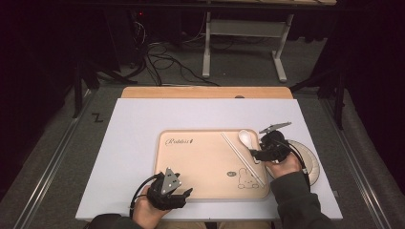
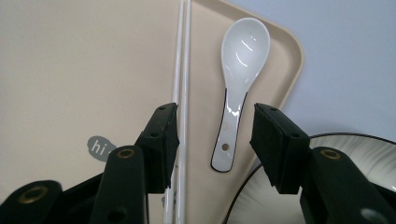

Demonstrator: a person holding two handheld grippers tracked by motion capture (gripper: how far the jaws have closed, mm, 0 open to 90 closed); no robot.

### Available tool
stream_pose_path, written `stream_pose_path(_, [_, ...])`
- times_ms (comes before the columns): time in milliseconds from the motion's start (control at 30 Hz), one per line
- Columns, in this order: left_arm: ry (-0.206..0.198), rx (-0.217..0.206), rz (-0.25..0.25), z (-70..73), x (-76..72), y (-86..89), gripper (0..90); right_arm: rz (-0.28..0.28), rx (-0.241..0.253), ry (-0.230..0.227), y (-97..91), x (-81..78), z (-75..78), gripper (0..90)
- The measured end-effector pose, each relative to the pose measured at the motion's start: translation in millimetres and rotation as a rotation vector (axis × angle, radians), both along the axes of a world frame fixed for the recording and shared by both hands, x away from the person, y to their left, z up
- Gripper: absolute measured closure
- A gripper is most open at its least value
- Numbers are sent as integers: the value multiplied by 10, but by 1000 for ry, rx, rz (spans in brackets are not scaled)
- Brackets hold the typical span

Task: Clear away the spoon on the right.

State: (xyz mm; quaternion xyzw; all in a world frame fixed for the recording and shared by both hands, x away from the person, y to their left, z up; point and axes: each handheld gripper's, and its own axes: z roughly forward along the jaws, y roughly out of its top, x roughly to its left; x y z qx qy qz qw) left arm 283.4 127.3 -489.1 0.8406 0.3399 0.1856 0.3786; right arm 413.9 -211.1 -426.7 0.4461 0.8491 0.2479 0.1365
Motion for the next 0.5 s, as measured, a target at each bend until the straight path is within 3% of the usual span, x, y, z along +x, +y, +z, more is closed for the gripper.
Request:
stream_pose_path(200, [1, 0, 1, -1, 3, 1, 349, 13, 16, -5, -77, -66, 23, 513])
stream_pose_path(500, [2, -5, 0, -1, 3, 1, 348, 7, 90, -43, -260, -189, 75, 497])
